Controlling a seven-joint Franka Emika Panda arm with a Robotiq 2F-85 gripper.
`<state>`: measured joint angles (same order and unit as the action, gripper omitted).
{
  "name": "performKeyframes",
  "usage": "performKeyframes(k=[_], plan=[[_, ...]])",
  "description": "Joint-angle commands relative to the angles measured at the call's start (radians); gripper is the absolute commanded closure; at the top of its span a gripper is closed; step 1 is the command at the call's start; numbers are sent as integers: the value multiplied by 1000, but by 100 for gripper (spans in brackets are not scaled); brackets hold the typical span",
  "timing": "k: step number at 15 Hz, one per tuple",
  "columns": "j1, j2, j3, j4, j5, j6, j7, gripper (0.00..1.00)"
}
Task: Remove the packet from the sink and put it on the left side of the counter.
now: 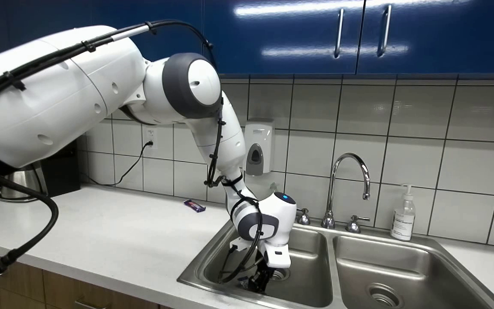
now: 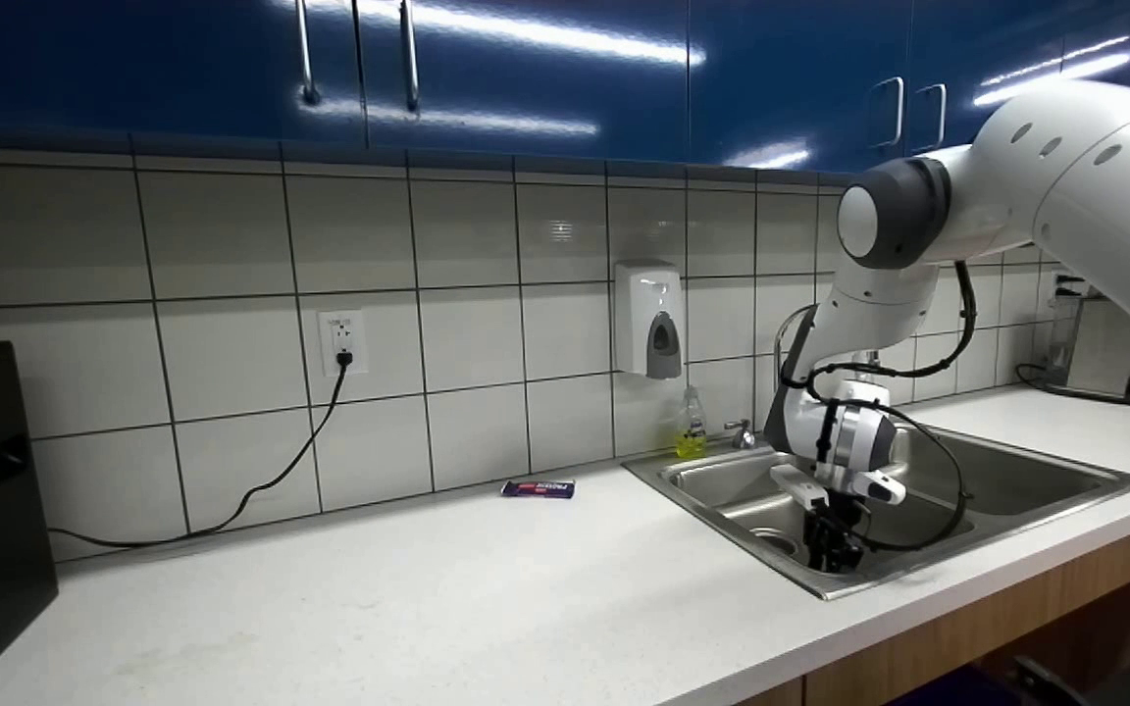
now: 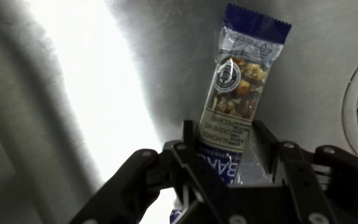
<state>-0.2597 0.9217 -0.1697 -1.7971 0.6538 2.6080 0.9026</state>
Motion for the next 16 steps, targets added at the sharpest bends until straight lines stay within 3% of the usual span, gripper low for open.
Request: performKeyframes(k=[1, 3, 7, 16], plan=[[13, 12, -18, 28, -19, -38, 36, 81], [13, 12, -19, 30, -20, -45, 35, 92], [18, 3, -21, 24, -32, -48, 26, 92], [58, -163, -33, -61, -121, -15, -5, 92]])
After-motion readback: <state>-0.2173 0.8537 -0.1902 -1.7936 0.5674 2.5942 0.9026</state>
